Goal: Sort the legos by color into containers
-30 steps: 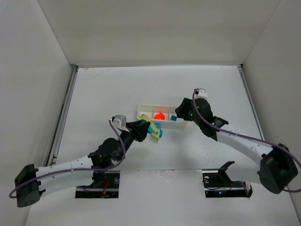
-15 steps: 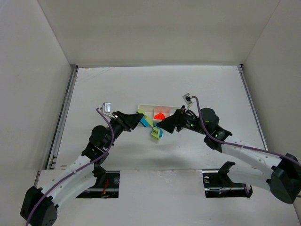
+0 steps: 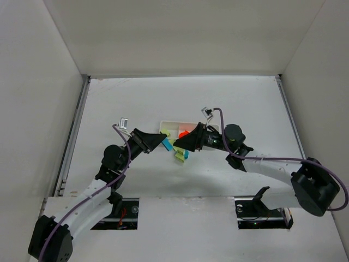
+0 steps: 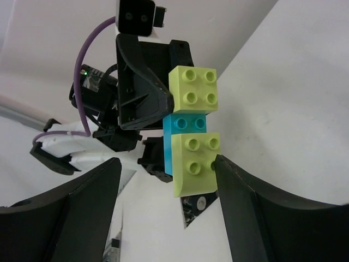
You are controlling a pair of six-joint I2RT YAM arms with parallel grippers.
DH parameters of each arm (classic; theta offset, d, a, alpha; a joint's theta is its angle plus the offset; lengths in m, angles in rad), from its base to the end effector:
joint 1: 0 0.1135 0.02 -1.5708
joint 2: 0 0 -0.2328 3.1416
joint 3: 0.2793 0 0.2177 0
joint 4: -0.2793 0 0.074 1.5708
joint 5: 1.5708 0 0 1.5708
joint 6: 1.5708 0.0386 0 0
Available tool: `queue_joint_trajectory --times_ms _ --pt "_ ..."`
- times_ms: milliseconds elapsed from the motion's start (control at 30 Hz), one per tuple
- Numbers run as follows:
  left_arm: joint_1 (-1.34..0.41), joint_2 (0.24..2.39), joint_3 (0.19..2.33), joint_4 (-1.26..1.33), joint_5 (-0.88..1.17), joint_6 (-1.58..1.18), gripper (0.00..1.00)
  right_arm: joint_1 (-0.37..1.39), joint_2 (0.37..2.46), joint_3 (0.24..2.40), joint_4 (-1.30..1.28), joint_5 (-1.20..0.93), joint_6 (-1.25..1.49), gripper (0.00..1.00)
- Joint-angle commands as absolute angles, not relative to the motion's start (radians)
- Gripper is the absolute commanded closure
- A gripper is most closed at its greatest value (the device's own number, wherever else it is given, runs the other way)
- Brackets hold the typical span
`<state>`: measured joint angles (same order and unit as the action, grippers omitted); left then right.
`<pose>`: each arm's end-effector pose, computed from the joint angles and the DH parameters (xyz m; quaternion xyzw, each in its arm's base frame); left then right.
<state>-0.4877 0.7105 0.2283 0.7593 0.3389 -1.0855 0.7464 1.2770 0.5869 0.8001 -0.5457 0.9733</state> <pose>0.1379 -0.0877 0.2517 -0.0463 0.6073 -0.6286 0.4836 0.1762 0.1902 0.2611 -0.1267 0.6611 0.6609 0.3319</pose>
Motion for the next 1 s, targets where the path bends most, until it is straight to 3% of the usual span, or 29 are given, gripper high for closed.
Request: queue_joint_trajectory --times_ms 0,167,600,867,967 --pt "-0.478 0.673 0.218 0.853 0.379 -1.118 0.81 0.742 1.331 0.594 0.986 -0.606 1.066 0.25" --pt "-0.47 0.66 0.209 0.857 0.379 -1.126 0.81 0.745 1.342 0.586 1.016 -0.609 1.08 0.32" --pt "-0.458 0.626 0.204 0.854 0.399 -1.141 0.81 0.74 1.402 0.578 1.015 -0.572 1.074 0.31" --pt "-0.458 0.635 0.196 0.859 0.4 -1.146 0.81 0.748 1.42 0.594 1.048 -0.6 1.098 0.51" --pt "-0.458 0.63 0.196 0.859 0.399 -1.147 0.81 0.749 1.446 0.595 1.11 -0.62 1.143 0.53"
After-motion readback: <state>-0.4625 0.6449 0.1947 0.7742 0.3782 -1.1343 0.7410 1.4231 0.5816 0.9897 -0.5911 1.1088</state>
